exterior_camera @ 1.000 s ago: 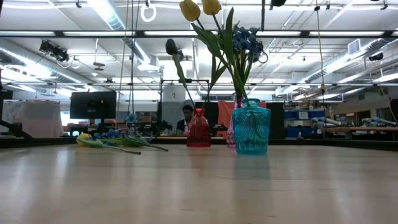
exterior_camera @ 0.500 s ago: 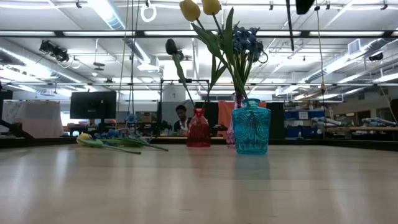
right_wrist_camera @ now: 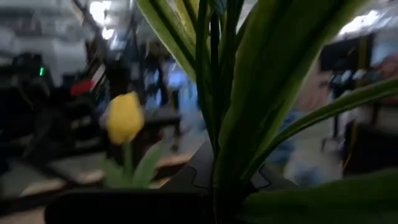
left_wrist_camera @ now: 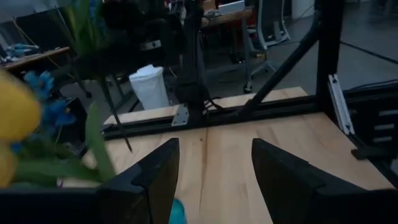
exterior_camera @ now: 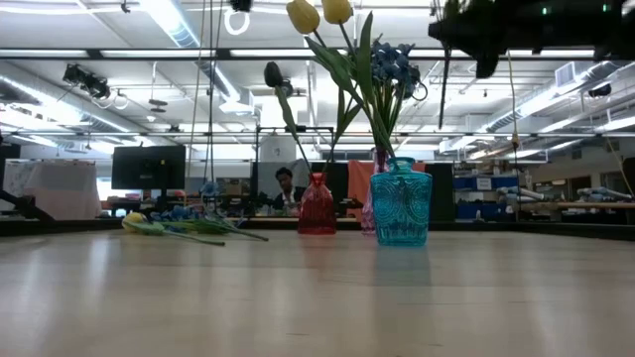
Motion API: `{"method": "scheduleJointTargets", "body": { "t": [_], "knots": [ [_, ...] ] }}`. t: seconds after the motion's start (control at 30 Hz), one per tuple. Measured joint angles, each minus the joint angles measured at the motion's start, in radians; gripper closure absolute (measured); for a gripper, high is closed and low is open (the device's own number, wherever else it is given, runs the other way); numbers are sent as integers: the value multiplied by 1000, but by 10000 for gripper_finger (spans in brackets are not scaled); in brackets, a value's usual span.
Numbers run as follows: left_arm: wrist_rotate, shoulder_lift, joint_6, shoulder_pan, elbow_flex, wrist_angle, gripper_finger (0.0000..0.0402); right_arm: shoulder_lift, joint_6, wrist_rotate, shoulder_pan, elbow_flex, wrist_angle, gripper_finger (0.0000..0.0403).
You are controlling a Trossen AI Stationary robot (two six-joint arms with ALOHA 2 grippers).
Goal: Sort flowers into vase by color
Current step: Put the blue flowers into the pink vase
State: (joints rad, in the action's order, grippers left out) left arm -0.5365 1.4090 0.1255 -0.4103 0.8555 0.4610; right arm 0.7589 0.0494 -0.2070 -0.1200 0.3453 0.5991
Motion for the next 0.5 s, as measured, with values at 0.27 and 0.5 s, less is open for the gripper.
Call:
{"method": "scheduleJointTargets", "body": {
  "t": [0.27, 0.5],
  "knots": [
    [-78, -88, -20, 37, -186, 80, 193, 52, -46, 44, -128, -196, 439, 368],
    [-94, -88, -23, 97, -216, 100, 193, 209, -73, 80, -170, -196, 675, 368]
  ]
}}
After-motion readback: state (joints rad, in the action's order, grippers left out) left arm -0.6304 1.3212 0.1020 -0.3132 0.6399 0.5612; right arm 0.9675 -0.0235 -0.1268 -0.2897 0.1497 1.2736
